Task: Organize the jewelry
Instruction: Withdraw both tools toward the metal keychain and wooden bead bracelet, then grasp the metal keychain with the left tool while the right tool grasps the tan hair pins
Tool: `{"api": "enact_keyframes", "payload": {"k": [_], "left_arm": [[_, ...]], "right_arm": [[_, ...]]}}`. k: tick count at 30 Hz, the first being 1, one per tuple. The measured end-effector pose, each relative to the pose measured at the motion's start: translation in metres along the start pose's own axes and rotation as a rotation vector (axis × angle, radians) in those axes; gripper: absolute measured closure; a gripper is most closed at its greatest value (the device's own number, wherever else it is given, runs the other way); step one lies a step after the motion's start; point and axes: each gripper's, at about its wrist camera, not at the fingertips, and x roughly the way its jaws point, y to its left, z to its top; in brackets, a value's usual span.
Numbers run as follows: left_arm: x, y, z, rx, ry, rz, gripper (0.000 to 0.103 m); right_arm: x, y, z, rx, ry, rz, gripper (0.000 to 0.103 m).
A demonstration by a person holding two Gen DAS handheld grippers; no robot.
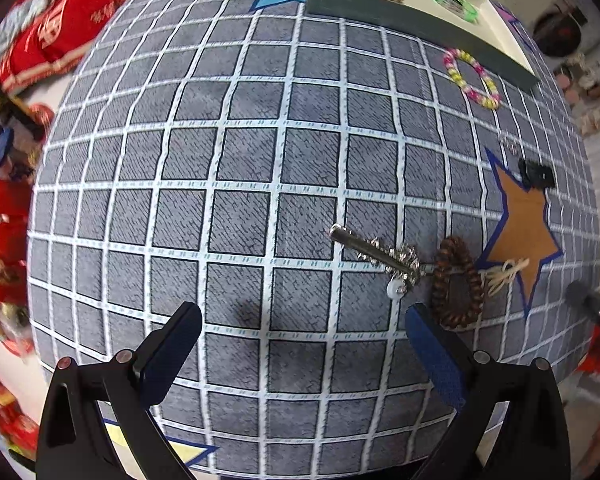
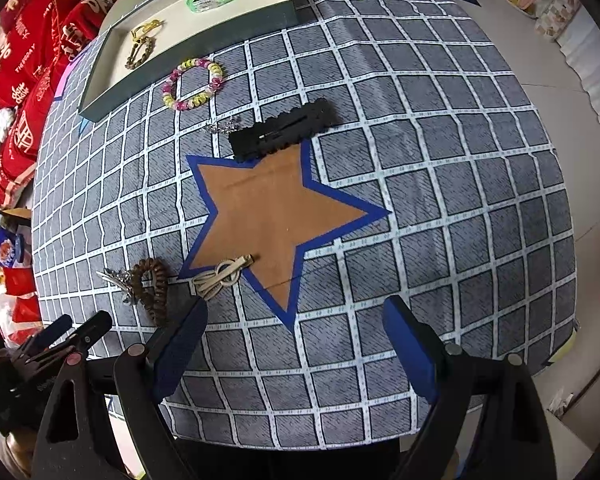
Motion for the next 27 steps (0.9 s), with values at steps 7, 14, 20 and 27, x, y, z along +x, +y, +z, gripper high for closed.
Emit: {"api": "enact_keyframes", "payload": {"k": [7,14,20,27], "left_arm": [[0.002,0.041,0.039,-0.074,-0.038,-0.091,0.008],[0.03,0.035,0.067,-0.138,-0.072,-0.174,0.019],[0.042,0.02,0.095,-0.163,-0.087,-0.194,0.021],[0.047,-0.008,0.129,-0.149,-0.111,-0.162,0.037]], "right_arm": [[0.018,0.009,0.004,0.057,0.016,0.024,0.015],[0.039,0.005,0.004,0.231,0.046,0.075,0.037],[0.043,0.01,0.008,0.271,0.029,0.067,0.048],[0.046,0.038,0.013,0.223,0.016,-0.004,0.079]]}}
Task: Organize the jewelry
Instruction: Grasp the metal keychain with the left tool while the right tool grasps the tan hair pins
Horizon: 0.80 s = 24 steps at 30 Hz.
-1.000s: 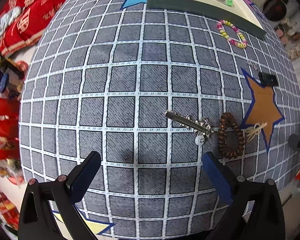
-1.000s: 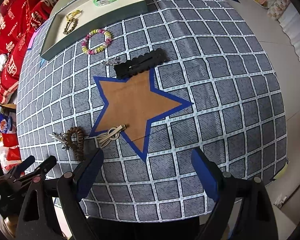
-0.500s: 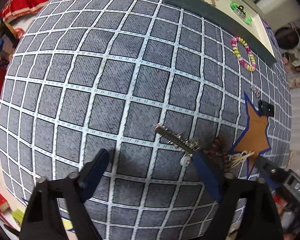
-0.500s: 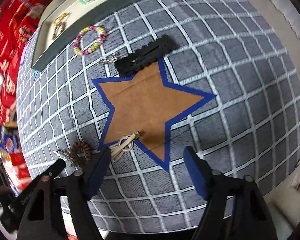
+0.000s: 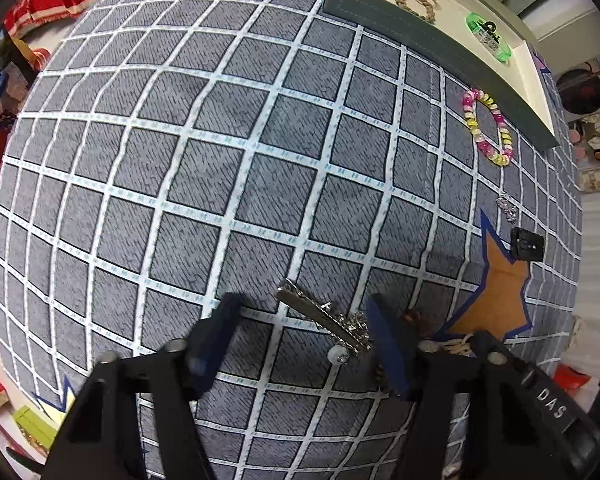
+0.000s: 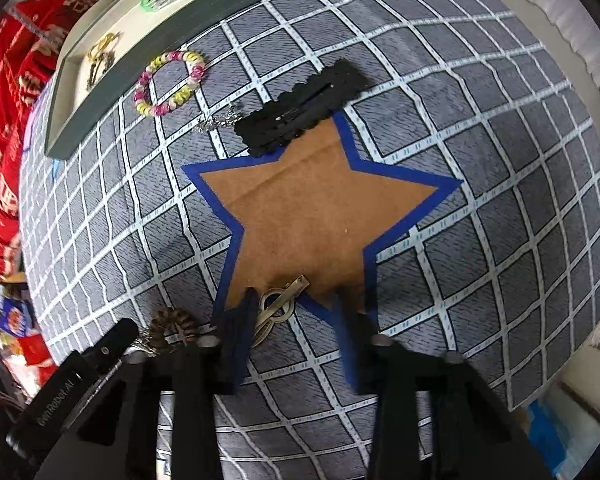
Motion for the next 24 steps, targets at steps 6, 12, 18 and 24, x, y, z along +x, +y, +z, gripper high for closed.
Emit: {"api": "enact_keyframes", "payload": {"k": [6,12,18,24], "left_arm": [[0.004,-0.031,0.022,0.05,-0.012,0.024,0.068],[-0.008,-0.042,0.018,0.085,-0.02,-0.039,0.085],[-0.025,-0.05,0.029,0.129,-0.04,-0.104,0.085],[-0.059,-0.05,0.037,0.146,-0.055,-0.182,0.085]], "right_arm": [[-0.002,0.017,-0.003,-0.079,-0.013,-0.021,0.095],[-0.004,0.009,-0.008,-0.078,-0.013,0.015,0.1],[-0.015,-0.001,-0.007,-0.09,-0.022,0.064,0.1],[-0.027,-0.023,-0.005,-0.104,-0.029,0.111,0.1]]}}
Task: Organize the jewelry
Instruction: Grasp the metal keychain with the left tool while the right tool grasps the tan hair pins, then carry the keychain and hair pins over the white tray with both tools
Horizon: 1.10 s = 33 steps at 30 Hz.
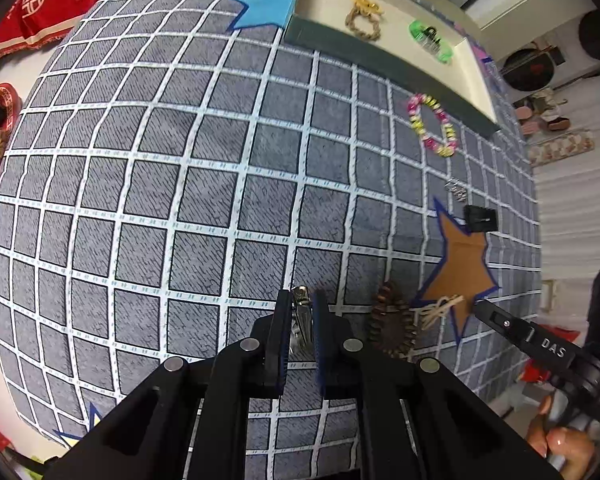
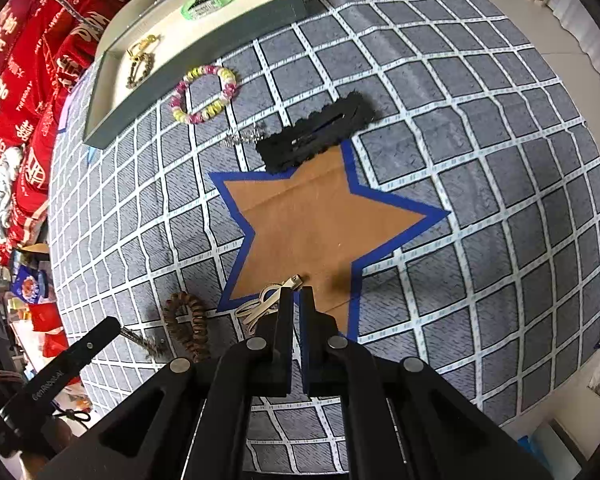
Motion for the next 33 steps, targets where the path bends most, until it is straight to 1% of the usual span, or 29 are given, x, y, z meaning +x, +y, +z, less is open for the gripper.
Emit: {"api": "enact_keyframes", "payload": {"k": [2,4,5,8,10,13,15,16,17,18,19,20,21,25,26,27,28,29,31,33], "left_arm": [[-0.013,-0.003,0.002,0.003,-0.005,-0.02,0.085],[-0.026,-0.008,0.002,0.017,-0.017,-0.026,0.085],[-0.039,-0.005,-0.015,0.024,-0.021,-0.028,0.085],[-0.057,-0.005,-0.025,0.032,-0.031,-0.037,0.085],[-0.064,-0.002,-0.027,0.036,-0.036,-0.039,0.085],[-0.07,0.003,-0.029,0.035,-0.034,-0.042,0.085],[-0.07,0.003,-0.03,0.031,-0.034,-0.045,0.085],[-0.069,0.002,-0.03,0.03,-0.035,-0.046,0.085],[-0.07,0.002,-0.031,0.031,-0.035,-0.046,0.085],[-0.069,0.002,-0.031,0.032,-0.035,-0.046,0.085],[-0.069,0.002,-0.031,0.032,-0.035,-0.047,0.085],[-0.069,0.002,-0.031,0.032,-0.035,-0.047,0.085],[-0.07,0.002,-0.031,0.033,-0.038,-0.048,0.085],[-0.07,0.001,-0.032,0.038,-0.043,-0.051,0.085],[-0.07,0.002,-0.032,0.041,-0.044,-0.051,0.085],[-0.071,0.001,-0.032,0.041,-0.044,-0.053,0.085],[-0.072,0.001,-0.033,0.041,-0.045,-0.055,0.085],[-0.073,0.001,-0.033,0.043,-0.046,-0.056,0.085],[-0.077,0.002,-0.034,0.044,-0.051,-0.061,0.085],[-0.082,0.003,-0.035,0.044,-0.057,-0.068,0.085]], "right_arm": [[-0.006,-0.001,0.0,-0.006,-0.005,0.008,0.1],[-0.003,0.001,0.003,-0.012,-0.011,0.015,0.1],[-0.005,-0.003,0.006,-0.014,-0.011,0.017,0.1],[-0.009,-0.005,0.002,-0.006,-0.009,0.026,0.1],[-0.013,-0.016,-0.002,0.012,0.005,0.049,0.1],[-0.004,-0.022,-0.005,0.065,0.049,0.088,0.099],[0.002,-0.021,-0.007,0.084,0.065,0.089,0.099],[0.004,-0.02,-0.008,0.089,0.068,0.088,0.096],[0.008,-0.018,-0.009,0.098,0.073,0.087,0.094],[0.01,-0.017,-0.009,0.109,0.075,0.086,0.084],[0.013,-0.016,-0.009,0.124,0.075,0.088,0.068],[0.014,-0.014,-0.009,0.133,0.073,0.084,0.06],[0.016,-0.012,-0.008,0.141,0.066,0.076,0.055],[0.025,-0.004,-0.007,0.174,0.068,0.021,0.056],[0.026,0.001,-0.005,0.171,0.055,-0.008,0.057],[0.027,0.007,-0.004,0.15,0.055,-0.042,0.062],[0.029,0.013,-0.002,0.124,0.054,-0.068,0.082],[0.032,0.02,-0.002,0.088,0.059,-0.095,0.091],[0.033,0.024,-0.001,0.067,0.056,-0.104,0.094],[0.03,0.022,-0.001,0.069,0.05,-0.077,0.099]]}}
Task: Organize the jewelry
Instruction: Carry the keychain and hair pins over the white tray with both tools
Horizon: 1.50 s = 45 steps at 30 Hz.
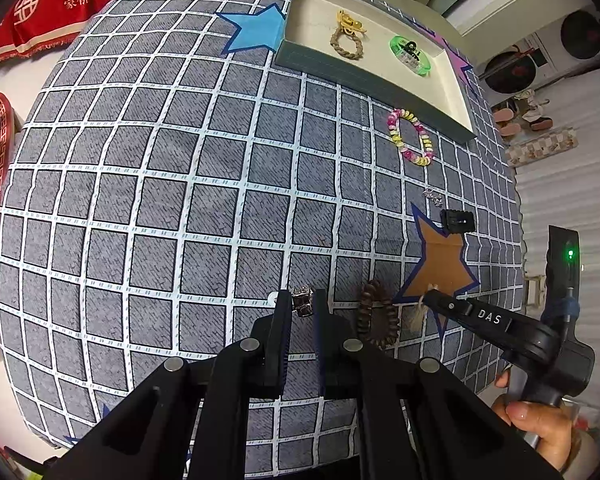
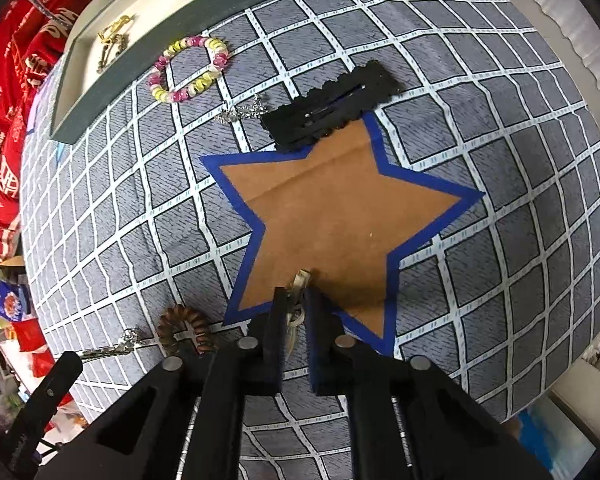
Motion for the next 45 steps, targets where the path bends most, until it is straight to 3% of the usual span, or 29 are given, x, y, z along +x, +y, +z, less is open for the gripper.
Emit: {"api": "enact_keyframes", "payload": {"k": [15,23,36,45], "left_arm": [[-0.043,-0.014,0.012,0.041,-0.069,-0.018,0.085],[-0.064,-0.038,0.035,0.081,-0.125,-0.026,0.085],[-0.094,-0.085,0.113,0.132,-0.236,-0.02,0.085],[-0.08,-0.134,0.178,0.169,-0.269,0.028,0.085]], "right_arm": [[-0.056,-0.017,0.013,-0.061,-0.11,0.123,0.099],[-0.094,-0.01,0.041,-0.103,-0.173,0.16,0.099],[-0.138,0.009,0.119,-0.189,-0.26,0.216,0.099],[-0.129,0.035,0.182,-0.273,-0.273,0.228,0.099]]}}
